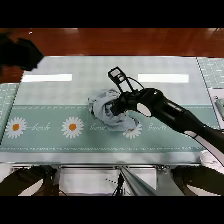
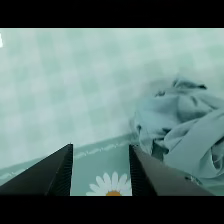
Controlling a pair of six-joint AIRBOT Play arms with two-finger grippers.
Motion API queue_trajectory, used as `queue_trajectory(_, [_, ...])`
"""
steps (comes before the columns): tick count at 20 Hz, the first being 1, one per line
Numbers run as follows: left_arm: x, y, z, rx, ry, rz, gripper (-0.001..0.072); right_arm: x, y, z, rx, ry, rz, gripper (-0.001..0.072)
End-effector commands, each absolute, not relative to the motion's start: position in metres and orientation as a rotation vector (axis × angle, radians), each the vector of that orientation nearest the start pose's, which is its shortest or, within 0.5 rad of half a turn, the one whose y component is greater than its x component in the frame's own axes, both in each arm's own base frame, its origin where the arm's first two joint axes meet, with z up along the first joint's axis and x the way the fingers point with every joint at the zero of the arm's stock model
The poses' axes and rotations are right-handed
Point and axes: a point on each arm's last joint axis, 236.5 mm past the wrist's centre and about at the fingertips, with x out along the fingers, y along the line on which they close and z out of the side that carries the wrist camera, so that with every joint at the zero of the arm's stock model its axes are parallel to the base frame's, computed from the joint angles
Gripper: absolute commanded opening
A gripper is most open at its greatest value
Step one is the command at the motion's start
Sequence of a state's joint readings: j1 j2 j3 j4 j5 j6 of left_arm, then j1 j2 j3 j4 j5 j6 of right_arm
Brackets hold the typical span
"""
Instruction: Fold the shirts.
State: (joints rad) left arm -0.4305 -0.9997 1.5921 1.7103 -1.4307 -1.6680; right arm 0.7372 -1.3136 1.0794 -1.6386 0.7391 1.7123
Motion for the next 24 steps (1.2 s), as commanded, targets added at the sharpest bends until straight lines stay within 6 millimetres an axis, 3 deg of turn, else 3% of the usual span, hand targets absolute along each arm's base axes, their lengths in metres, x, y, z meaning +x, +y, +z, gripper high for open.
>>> queue_trajectory(1, [0.332,-0.124,0.195,0.176,0.917,-0.261,0.0448,0.350,0.267,0.007,-0.322,0.960,0.531,0.0452])
queue_trajectory(4, [0.334,-0.131,0.148,0.157,0.978,-0.264,0.0481,0.374,0.194,0.069,-0.406,0.838,0.375,0.0469])
queue_trajectory(7, [0.331,-0.137,0.102,0.070,1.044,-0.291,0.0477,0.384,0.103,0.125,-0.401,0.758,0.162,0.0469])
queue_trajectory(9, [0.329,-0.138,0.073,-0.081,1.100,-0.299,0.0476,0.382,0.046,0.138,-0.331,0.775,0.026,0.0469])
queue_trajectory(12, [0.318,-0.143,0.035,-0.320,1.201,-0.408,0.0474,0.372,-0.012,0.122,-0.235,0.878,-0.085,0.0468])
queue_trajectory(15, [0.322,-0.131,0.003,-0.548,1.257,-0.418,0.0484,0.365,-0.029,0.098,-0.099,0.934,-0.096,0.0468])
queue_trajectory(17, [0.330,-0.131,-0.015,-0.679,1.301,-0.407,0.0660,0.359,-0.026,0.083,-0.026,0.968,-0.073,0.0468])
queue_trajectory(18, [0.334,-0.136,-0.022,-0.728,1.318,-0.422,0.0685,0.356,-0.024,0.077,-0.011,0.983,-0.065,0.0468])
queue_trajectory(24, [0.330,-0.180,-0.079,-0.822,1.444,-0.538,0.0684,0.353,-0.019,0.068,0.011,1.004,-0.050,0.0467])
